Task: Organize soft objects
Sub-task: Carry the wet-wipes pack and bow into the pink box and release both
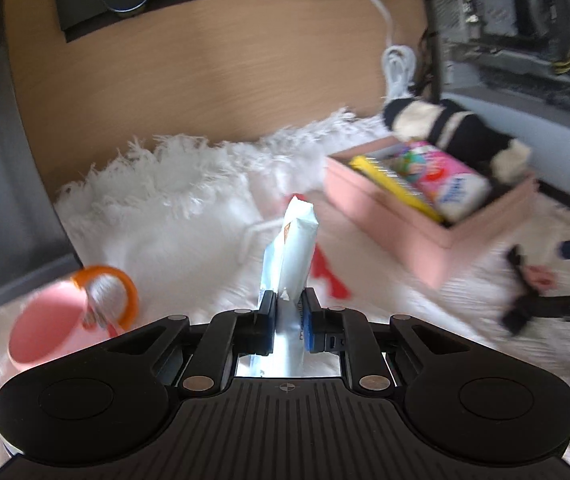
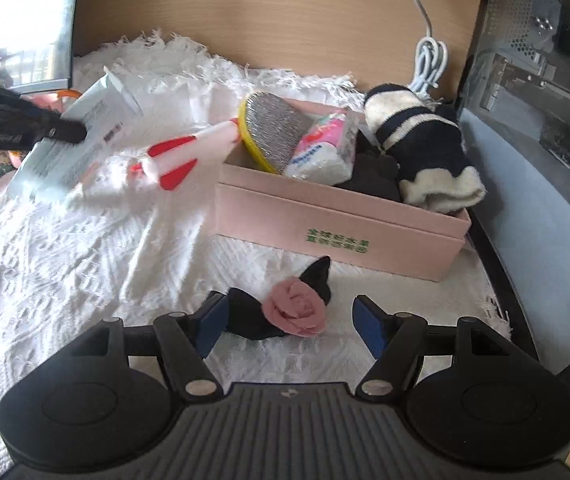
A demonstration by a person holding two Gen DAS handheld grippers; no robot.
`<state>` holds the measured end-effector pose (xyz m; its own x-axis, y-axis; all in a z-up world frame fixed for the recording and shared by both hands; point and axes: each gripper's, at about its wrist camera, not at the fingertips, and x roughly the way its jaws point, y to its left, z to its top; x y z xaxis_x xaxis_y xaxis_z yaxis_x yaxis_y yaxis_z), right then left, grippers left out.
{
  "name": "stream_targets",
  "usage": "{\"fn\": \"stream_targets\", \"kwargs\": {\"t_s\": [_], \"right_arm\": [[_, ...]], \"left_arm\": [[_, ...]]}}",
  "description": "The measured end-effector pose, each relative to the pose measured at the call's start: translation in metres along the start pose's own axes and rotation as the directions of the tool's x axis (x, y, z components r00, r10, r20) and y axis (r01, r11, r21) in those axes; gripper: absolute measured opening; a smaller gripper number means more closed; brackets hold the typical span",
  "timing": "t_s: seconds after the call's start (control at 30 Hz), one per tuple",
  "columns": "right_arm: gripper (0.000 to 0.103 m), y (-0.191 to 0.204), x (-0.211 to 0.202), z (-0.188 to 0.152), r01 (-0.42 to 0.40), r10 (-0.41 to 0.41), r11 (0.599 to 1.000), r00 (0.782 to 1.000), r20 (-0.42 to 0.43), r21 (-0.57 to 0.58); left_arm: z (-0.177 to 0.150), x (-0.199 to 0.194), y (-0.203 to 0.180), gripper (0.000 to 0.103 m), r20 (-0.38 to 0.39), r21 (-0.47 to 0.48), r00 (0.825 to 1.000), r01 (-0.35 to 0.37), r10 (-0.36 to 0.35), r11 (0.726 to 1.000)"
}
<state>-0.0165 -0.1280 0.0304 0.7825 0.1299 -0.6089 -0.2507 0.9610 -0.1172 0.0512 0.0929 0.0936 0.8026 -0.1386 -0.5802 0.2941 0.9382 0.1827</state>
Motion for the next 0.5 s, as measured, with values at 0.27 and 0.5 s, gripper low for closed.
{"fn": "stream_targets", "kwargs": {"t_s": [0.27,0.5], "right_arm": [[0.071,0.003,0.01,0.006,0.005,-0.004,0.994,1.0,-0.008,0.113],[0.071,-0.011,0.031,0.001,0.015,0.006,0.956,0.997,-0.071,0.295]], "left_arm": [[-0.018,-0.051,-0.049,0.016,-0.018,-0.027,0.993,0.114,-0.114,0.993],[-0.023,-0.077,-0.067,0.016,-0.028,-0.02,0.986,0.167,-0.167,0.986]]}}
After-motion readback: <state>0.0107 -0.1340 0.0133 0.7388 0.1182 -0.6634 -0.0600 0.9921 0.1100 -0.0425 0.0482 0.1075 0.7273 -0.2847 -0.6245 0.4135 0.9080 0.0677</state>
